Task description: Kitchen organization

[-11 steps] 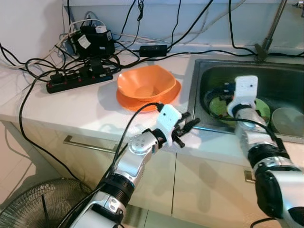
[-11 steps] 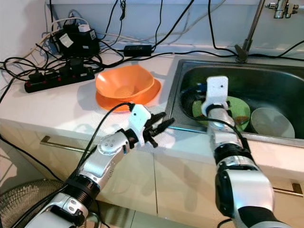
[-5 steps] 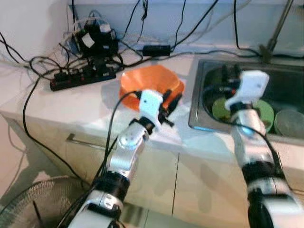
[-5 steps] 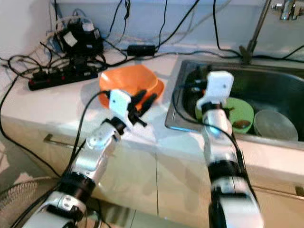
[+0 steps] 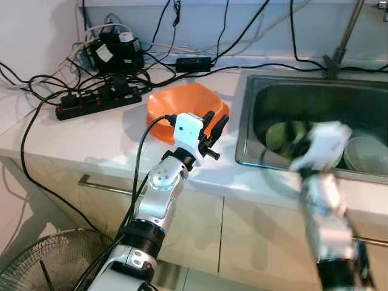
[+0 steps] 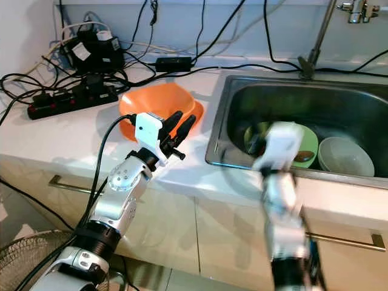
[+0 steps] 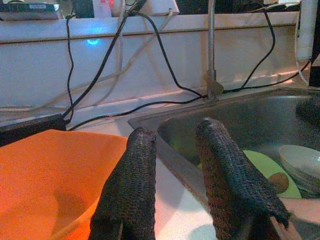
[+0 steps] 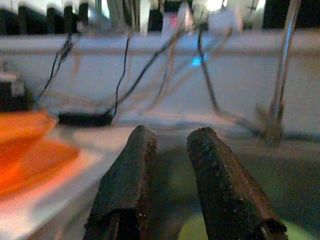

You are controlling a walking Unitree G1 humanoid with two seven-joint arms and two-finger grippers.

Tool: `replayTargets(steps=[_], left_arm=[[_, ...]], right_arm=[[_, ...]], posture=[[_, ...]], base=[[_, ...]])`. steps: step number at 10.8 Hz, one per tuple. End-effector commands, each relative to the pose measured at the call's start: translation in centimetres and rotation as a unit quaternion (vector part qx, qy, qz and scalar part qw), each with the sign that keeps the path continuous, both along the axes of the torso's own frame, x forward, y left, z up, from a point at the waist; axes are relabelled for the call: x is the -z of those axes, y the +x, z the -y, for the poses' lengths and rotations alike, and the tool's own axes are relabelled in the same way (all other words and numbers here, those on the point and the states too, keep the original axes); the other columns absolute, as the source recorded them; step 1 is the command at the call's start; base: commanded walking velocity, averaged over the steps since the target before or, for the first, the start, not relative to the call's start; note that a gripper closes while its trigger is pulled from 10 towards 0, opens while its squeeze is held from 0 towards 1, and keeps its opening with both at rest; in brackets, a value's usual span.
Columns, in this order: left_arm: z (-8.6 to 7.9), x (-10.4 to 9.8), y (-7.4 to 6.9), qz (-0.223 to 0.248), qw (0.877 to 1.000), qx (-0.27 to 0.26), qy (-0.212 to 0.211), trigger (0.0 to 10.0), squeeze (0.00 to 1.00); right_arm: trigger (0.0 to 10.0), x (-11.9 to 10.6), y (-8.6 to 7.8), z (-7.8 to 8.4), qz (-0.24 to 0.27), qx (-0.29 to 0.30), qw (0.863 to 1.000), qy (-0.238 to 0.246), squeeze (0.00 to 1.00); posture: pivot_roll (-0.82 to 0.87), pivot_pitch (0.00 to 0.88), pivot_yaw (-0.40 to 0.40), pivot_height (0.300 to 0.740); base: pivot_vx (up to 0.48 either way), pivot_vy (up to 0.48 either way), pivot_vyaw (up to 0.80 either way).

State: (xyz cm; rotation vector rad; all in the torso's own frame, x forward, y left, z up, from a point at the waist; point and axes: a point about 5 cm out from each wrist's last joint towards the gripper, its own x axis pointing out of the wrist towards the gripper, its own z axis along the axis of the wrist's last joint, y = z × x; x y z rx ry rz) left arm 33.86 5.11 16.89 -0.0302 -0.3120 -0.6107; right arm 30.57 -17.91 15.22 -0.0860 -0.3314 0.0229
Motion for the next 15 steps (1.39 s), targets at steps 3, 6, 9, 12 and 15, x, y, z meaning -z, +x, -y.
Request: replayTargets(steps=[3,6,9,12,15], left_arm=[[-1.5,-2.5,0.3,0.044,0.998,-0.045,-0.015,10.0,0.00],[-5.3,-5.9,2.2,0.071,0.984,-0.162,-0.018,10.0,0.00],[-9.6,-5.7,4.1,-0.031,0.973,-0.225,-0.041,10.0,1.00],[-9.9,-4.0,3.9,-0.132,0.965,-0.219,-0.050,10.0,1.00],[-9.7,-3.6,3.5,-0.172,0.957,-0.227,-0.060,10.0,1.00]], right_arm=[[10.0,-1.0,0.1,-1.7,0.000,-0.018,1.000,0.015,0.00],[10.0,-0.9,0.3,-2.0,-0.011,-0.017,1.000,0.022,0.00],[10.0,-0.9,0.3,-2.2,-0.015,-0.018,0.999,0.026,0.00],[10.0,-0.8,0.4,-2.1,-0.023,-0.017,0.999,0.024,0.00],[10.0,-0.6,0.5,-2.1,-0.027,-0.017,0.999,0.023,0.00]], posture=[[0.03,0.000,0.124,0.740],[0.04,0.000,0.118,0.740],[0.04,0.000,0.118,0.740],[0.05,0.000,0.113,0.740],[0.05,0.000,0.111,0.740]], base=[[0.000,0.000,0.00],[0.000,0.000,0.00],[0.000,0.000,0.00],[0.000,0.000,0.00],[0.000,0.000,0.00]])
